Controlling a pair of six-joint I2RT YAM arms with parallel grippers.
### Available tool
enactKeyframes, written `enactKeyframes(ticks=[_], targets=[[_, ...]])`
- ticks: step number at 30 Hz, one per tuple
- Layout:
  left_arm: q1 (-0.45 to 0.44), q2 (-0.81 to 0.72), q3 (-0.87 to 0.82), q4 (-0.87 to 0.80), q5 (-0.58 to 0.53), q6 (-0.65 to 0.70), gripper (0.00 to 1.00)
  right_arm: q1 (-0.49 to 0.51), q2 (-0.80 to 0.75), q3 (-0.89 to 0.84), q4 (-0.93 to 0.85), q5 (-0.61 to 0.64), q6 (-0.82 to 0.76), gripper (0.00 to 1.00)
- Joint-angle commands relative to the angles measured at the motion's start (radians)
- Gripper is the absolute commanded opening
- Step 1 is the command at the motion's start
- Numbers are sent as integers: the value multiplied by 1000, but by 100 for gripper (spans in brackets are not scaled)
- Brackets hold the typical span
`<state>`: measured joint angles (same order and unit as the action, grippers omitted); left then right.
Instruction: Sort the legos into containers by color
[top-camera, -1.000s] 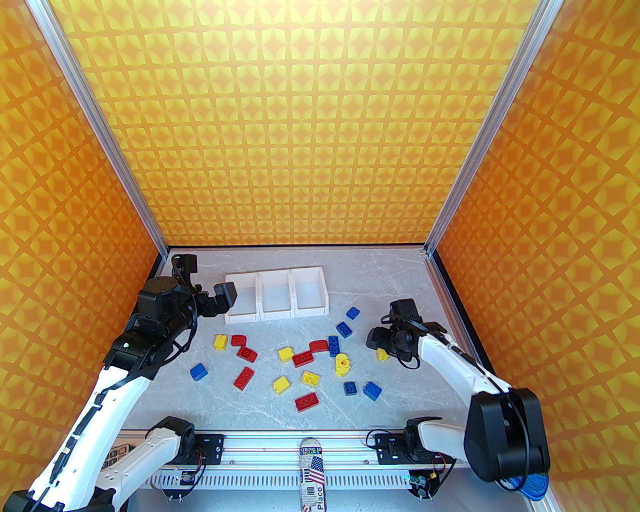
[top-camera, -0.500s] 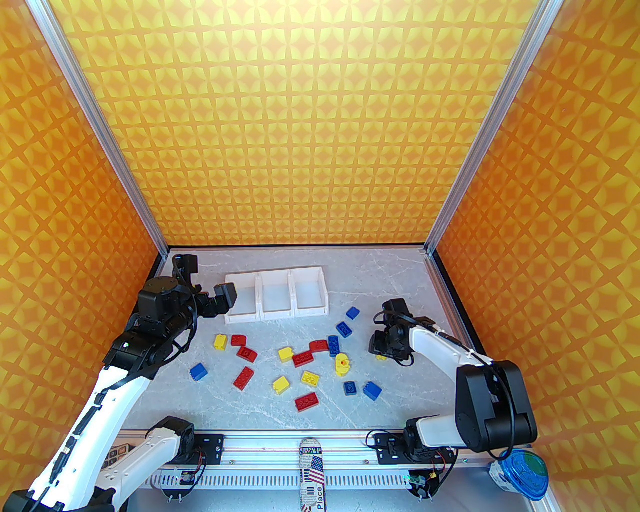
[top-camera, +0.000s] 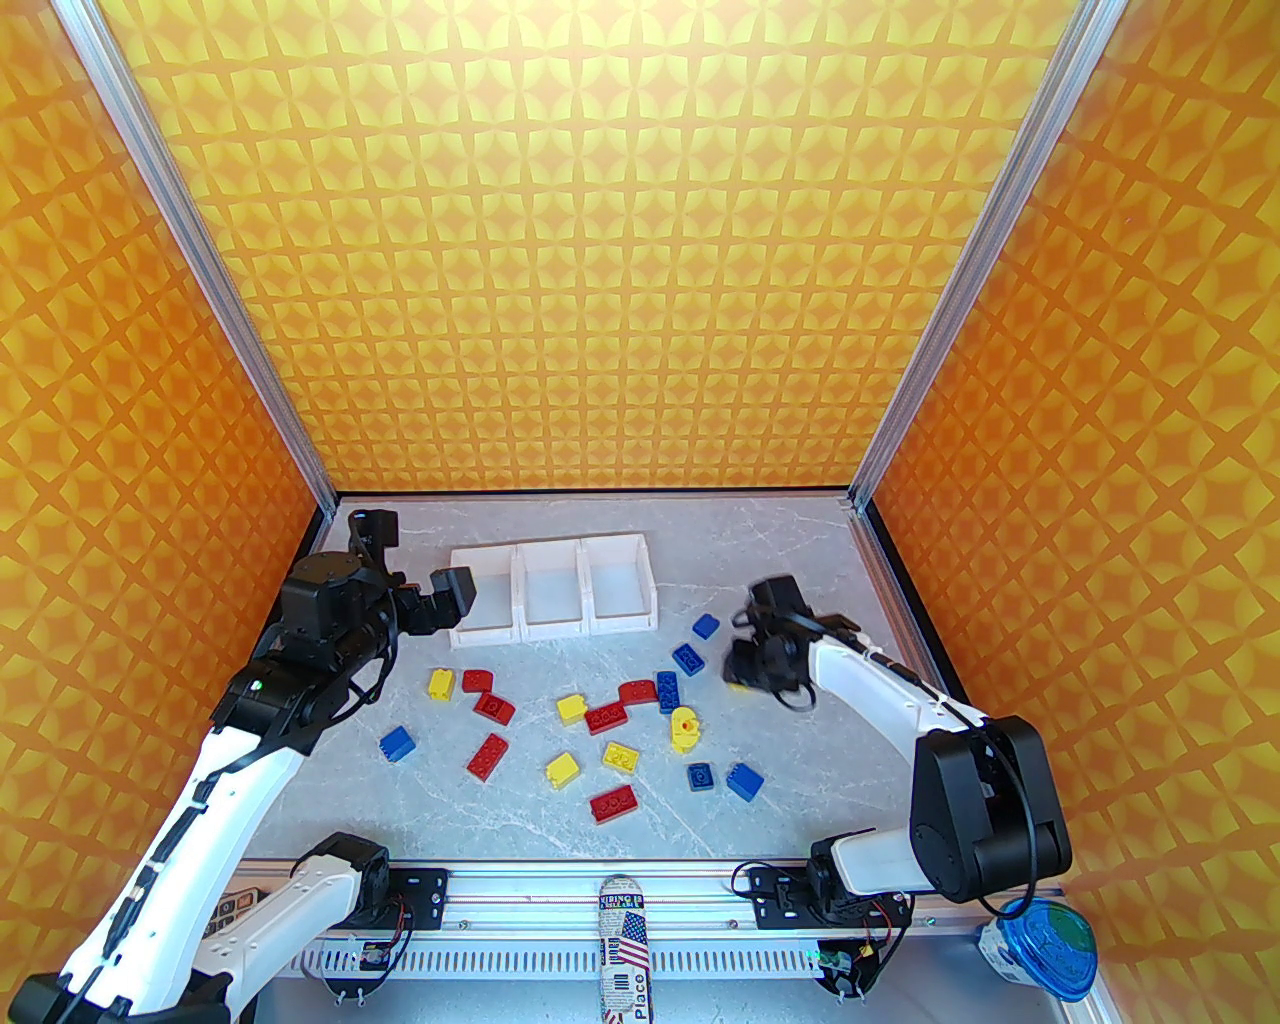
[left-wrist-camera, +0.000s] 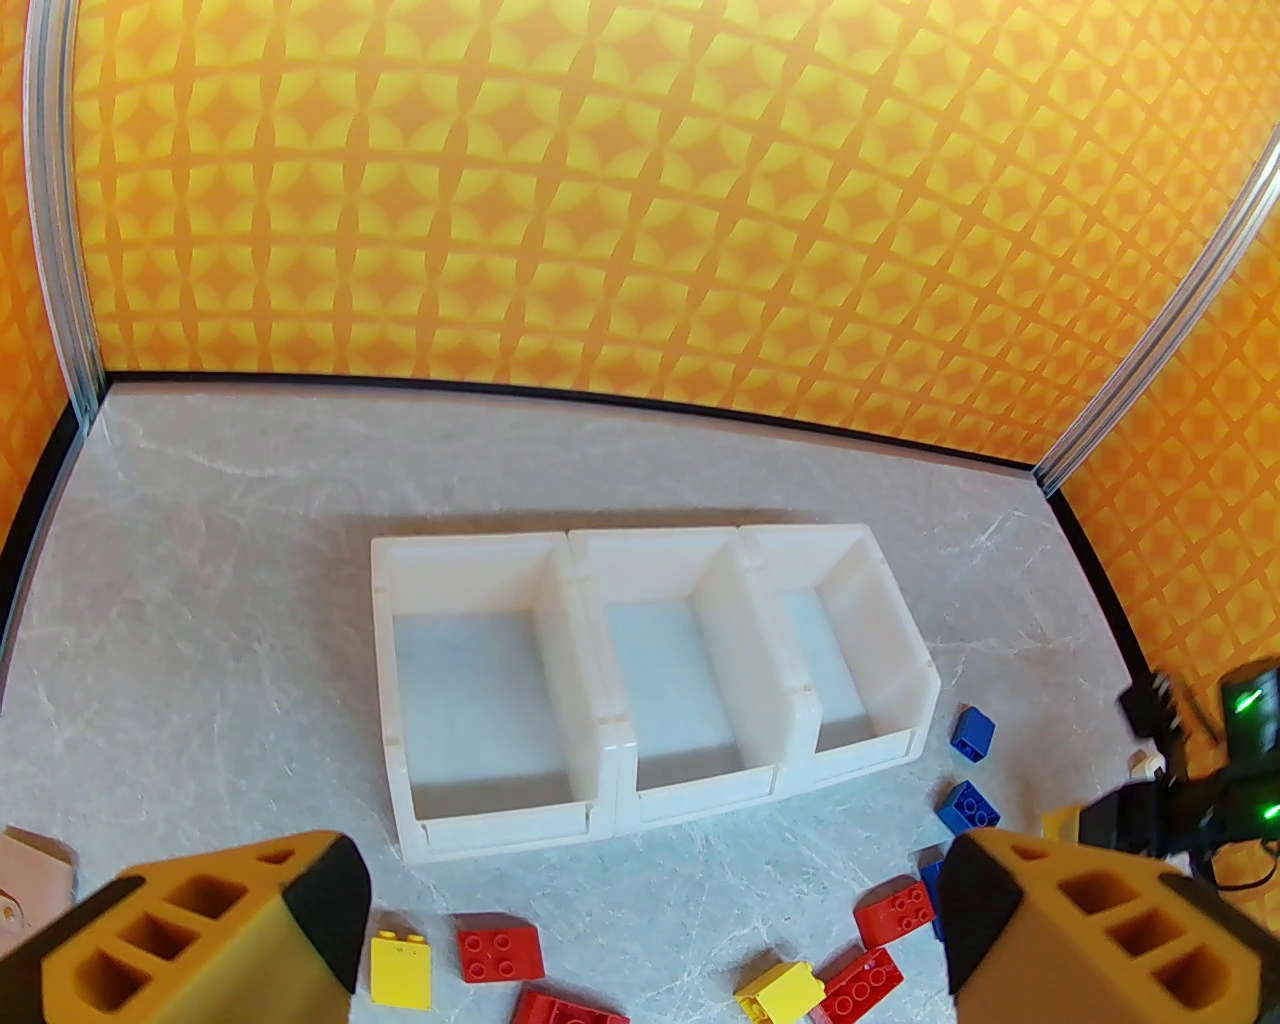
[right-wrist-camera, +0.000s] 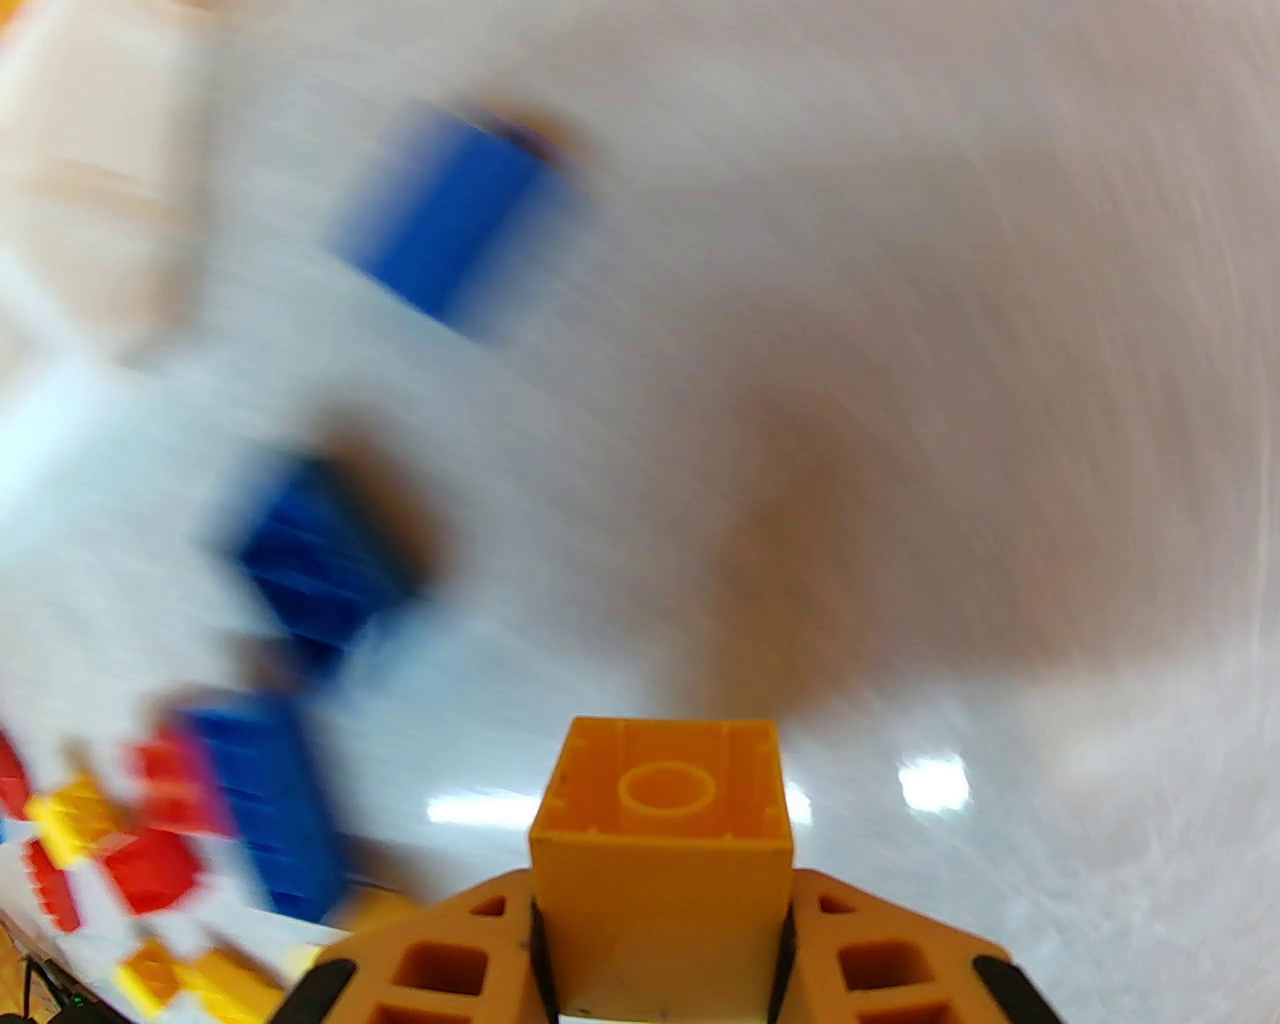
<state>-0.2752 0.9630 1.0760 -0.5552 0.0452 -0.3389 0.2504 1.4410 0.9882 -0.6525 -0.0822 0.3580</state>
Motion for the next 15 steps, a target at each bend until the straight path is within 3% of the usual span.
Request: enactKeyframes(ticks=[1, 15], targets=[[-5, 20, 50, -56, 19, -22, 99, 67, 8, 134, 76, -30, 18, 26], [-6, 18, 101, -211, 18, -50, 99, 264, 428, 656, 109, -81, -16, 25]])
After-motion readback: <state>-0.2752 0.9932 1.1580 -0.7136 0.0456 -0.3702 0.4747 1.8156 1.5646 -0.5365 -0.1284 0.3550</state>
